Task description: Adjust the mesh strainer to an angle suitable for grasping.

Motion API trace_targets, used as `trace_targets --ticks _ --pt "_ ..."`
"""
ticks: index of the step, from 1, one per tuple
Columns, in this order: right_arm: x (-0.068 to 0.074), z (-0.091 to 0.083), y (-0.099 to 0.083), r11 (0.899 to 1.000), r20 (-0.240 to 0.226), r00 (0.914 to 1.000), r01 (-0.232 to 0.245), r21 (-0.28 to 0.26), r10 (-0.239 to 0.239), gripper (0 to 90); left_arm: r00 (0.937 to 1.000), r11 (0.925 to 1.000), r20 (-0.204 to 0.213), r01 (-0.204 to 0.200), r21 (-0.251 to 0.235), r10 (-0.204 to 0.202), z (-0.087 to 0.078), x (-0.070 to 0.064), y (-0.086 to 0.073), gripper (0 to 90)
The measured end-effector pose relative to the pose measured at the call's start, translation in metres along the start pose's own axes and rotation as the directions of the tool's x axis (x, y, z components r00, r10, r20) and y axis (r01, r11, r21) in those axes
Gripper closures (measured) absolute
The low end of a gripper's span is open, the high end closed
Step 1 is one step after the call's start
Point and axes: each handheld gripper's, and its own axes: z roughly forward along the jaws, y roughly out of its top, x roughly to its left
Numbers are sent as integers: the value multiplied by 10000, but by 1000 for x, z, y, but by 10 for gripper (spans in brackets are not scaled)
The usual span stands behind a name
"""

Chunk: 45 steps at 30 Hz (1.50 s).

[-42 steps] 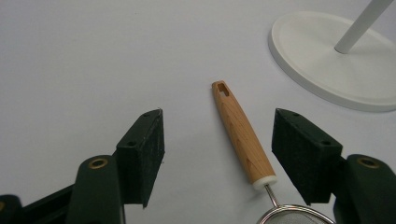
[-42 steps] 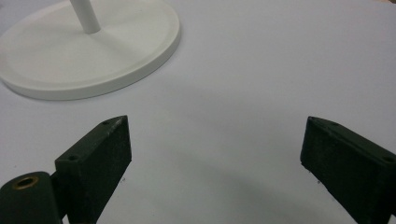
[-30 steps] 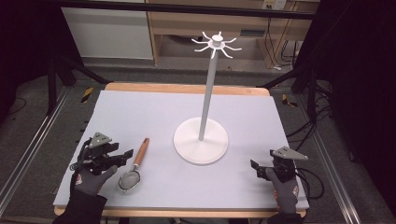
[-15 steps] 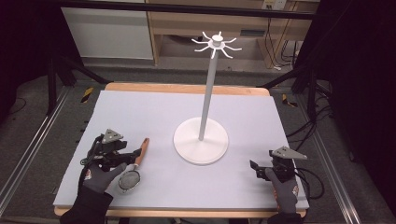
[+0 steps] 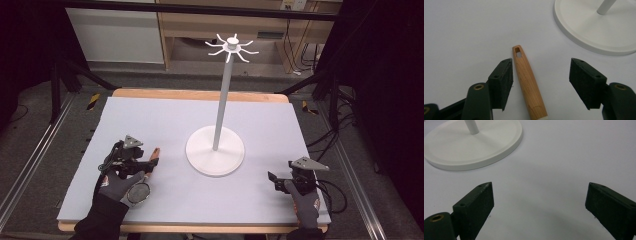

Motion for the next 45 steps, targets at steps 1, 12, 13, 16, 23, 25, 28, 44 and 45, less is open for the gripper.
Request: trace_targets --ticks 1,12,13,16,23,25,28,44,45 --pt "0 0 0 10000 -22 10000 1 28 -1 87 10000 10000 -21 1 69 -1 1 0 0 356" --pt "3 5 -2 9992 -129 9997 193 349 -189 87 9993 9957 -374 35 926 0 20 4 -8 437" --pt "3 5 -2 9992 -143 9998 139 378 -134 87 9991 9951 -412 13 989 28 22 4 -9 446" --pt "4 6 -2 9989 -178 9998 128 453 -120 87 9991 9936 -434 31 1131 18 27 5 -11 465" --pt "3 7 -2 9986 -153 9995 297 432 -291 89 9988 9873 -476 17 1590 59 37 5 -16 507" --pt "3 7 -2 9985 -138 9996 255 475 -249 89 9986 9871 -521 17 1601 68 39 4 -16 523" --pt "3 7 -2 9987 -144 9997 227 464 -220 89 9986 9853 -513 -4 1708 93 41 4 -17 548" --pt "3 7 -2 9984 -144 9997 207 529 -199 89 9987 9824 -437 336 1837 -260 39 10 -18 639" --pt "3 7 -2 9984 -149 9997 198 534 -191 90 9988 9826 -404 347 1827 -278 38 11 -18 645"
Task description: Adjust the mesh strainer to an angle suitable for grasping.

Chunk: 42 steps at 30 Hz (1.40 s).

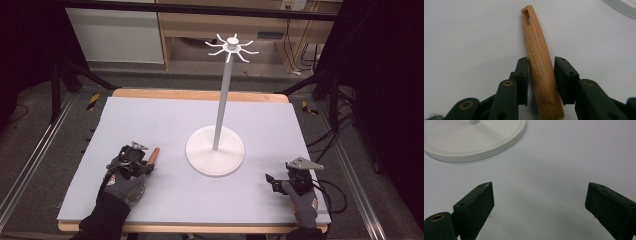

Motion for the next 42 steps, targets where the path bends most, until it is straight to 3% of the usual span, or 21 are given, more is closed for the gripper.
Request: trace_targets --ticks 7,8,10,15,18,21,29,32,42 --pt "0 0 0 10000 8 10000 25 -22 -25 90 9995 9998 239 -188 1 188 -2 -3 0 688" --pt "-1 0 0 10000 16 10000 63 -42 -63 89 9988 9990 169 -455 30 454 -2 -6 -1 698" --pt "-1 0 0 10000 -2 10000 33 -46 -33 90 9981 9981 140 -606 48 606 -2 -8 -1 698" --pt "0 0 0 10000 -37 10000 3 1 -3 90 9979 9982 221 -604 29 603 -2 -7 -1 693" --pt "-1 0 0 10000 -51 10000 33 -32 -33 90 9970 9971 187 -753 72 751 2 -7 0 578" --pt "-1 0 0 10000 -45 10000 41 -57 -42 90 9967 9968 166 -792 -64 793 2 -9 2 523" --pt "-1 0 1 10000 -80 10000 -41 -14 41 89 9955 9957 190 -930 33 929 6 -13 10 482" --pt "-1 1 0 10000 -71 10000 -7 1 7 90 9952 9947 -2 -974 337 974 13 -15 10 501" --pt "0 1 0 10000 -142 9999 -62 44 62 90 9976 9961 -37 -685 558 688 13 -13 14 676"
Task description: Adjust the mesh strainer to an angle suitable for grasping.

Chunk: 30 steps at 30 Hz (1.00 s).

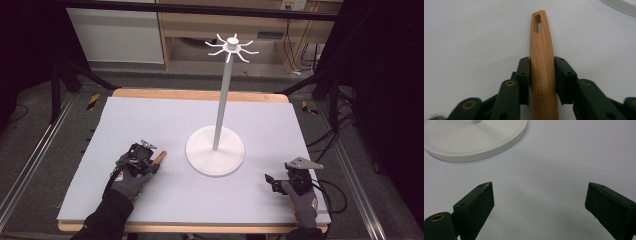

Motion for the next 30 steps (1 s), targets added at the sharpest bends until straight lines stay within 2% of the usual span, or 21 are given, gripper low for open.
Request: trace_targets --ticks 2,11,12,14,16,18,19,20,26,28,29,30 --pt "0 0 0 10000 1 10000 -2 3 2 90 9999 9999 109 121 23 -121 0 2 1 688" --pt "0 0 0 10000 13 10000 11 17 -11 90 9999 9998 132 110 -154 -108 -3 2 0 694" --pt "-1 0 0 10000 -7 10000 29 -3 -29 90 9998 9991 130 132 -395 -127 -7 3 0 694" --pt "-1 -1 0 10000 -5 10000 39 4 -39 90 9997 9985 149 175 -518 -168 -10 3 0 694" --pt "-1 -1 0 10000 0 10000 10 23 -10 90 9997 9956 199 156 -925 -138 -21 4 -1 694" --pt "-1 -1 0 10000 -2 10000 14 21 -14 90 9996 9943 249 175 -1050 -150 -25 4 0 695" --pt "-1 -1 0 10000 5 10000 9 23 -9 90 9994 9914 314 189 -1292 -150 -33 5 0 695" --pt "-1 -1 0 10000 5 10000 9 23 -9 90 9994 9914 314 189 -1292 -150 -33 5 0 695" --pt "-1 -1 0 10000 23 10000 73 16 -73 90 9985 9773 498 331 -2092 -231 -53 4 2 695" --pt "-1 -1 0 10000 25 10000 66 10 -66 90 9983 9674 546 350 -2506 -220 -63 2 3 695" --pt "-1 -1 0 10000 18 10000 20 22 -20 90 9983 9674 546 350 -2506 -220 -63 2 3 696" --pt "-1 -1 0 10000 14 10000 12 24 -12 90 9983 9592 537 357 -2805 -215 -68 0 3 696"
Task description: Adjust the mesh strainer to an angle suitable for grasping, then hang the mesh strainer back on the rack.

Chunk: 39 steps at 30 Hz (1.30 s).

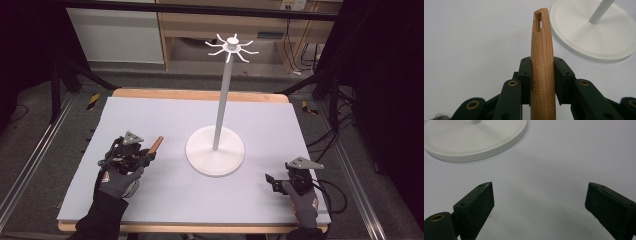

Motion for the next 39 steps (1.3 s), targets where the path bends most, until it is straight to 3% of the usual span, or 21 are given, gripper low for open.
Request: trace_targets --ticks 7,12,15,19,20,21,24,29,31,35,39 --pt "0 0 0 10000 4 10000 -25 -43 25 90 10000 9966 35 -60 -818 64 -13 -9 4 696" --pt "0 0 0 9999 -11 10000 -91 -64 91 90 10000 9875 64 -33 -1577 44 -24 -15 6 696" --pt "0 0 0 9999 -6 10000 -66 -78 66 90 9999 9845 123 -51 -1755 74 -28 -17 7 696" --pt "0 -1 0 9999 12 10000 -82 -103 83 90 9999 9743 137 -42 -2252 75 -36 -22 10 696" --pt "-1 -1 0 9999 4 10000 -55 -112 55 90 9998 9686 114 -114 -2482 147 -41 -25 11 697" --pt "-1 -1 0 9999 4 10000 -55 -112 55 90 9998 9686 114 -114 -2482 147 -41 -25 11 697" --pt "0 0 0 10000 -30 10000 -32 -89 32 90 9997 9551 143 -141 -2959 192 -51 -30 13 696" --pt "0 0 0 9999 -60 10000 -64 -94 63 90 9996 9452 199 -103 -3263 178 -58 -33 14 696" --pt "0 0 0 9999 -35 10000 -66 -111 65 90 9996 9340 227 -89 -3570 182 -63 -35 15 697" --pt "-1 -1 0 9999 -6 10000 -13 -116 13 90 9995 9206 207 -133 -3902 232 -70 -39 17 697" --pt "1 -1 0 9999 -72 9999 -117 -80 116 90 9994 9163 172 -203 -4000 297 -73 -42 19 697"
